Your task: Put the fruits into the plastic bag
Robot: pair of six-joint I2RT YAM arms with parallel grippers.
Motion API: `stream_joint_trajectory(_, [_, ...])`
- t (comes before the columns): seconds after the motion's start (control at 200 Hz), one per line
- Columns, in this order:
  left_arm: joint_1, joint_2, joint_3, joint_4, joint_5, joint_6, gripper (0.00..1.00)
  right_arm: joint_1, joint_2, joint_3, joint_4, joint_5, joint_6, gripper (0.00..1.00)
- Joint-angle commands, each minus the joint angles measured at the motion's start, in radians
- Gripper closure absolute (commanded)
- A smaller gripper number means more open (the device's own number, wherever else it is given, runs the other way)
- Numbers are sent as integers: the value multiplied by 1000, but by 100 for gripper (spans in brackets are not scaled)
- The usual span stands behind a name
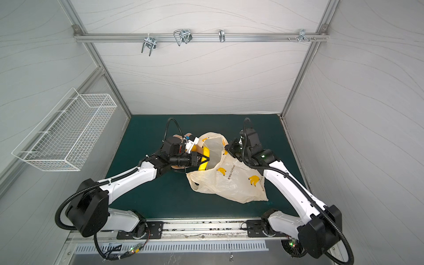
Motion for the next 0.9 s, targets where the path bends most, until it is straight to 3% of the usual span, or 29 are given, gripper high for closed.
stream_joint_trajectory(0.0, [-48,-25,-9,-85,-49,109,83,0,16,3,39,-12,38,100])
stream_joint_trajectory(0.26, [-103,-42,-14,-173,-154,224,83,5,47,13,64,-33,52,100])
stream_joint_trajectory(0.89, [-122,248,201,-117,-24,217,84,26,22,-34,121,-39,126,100])
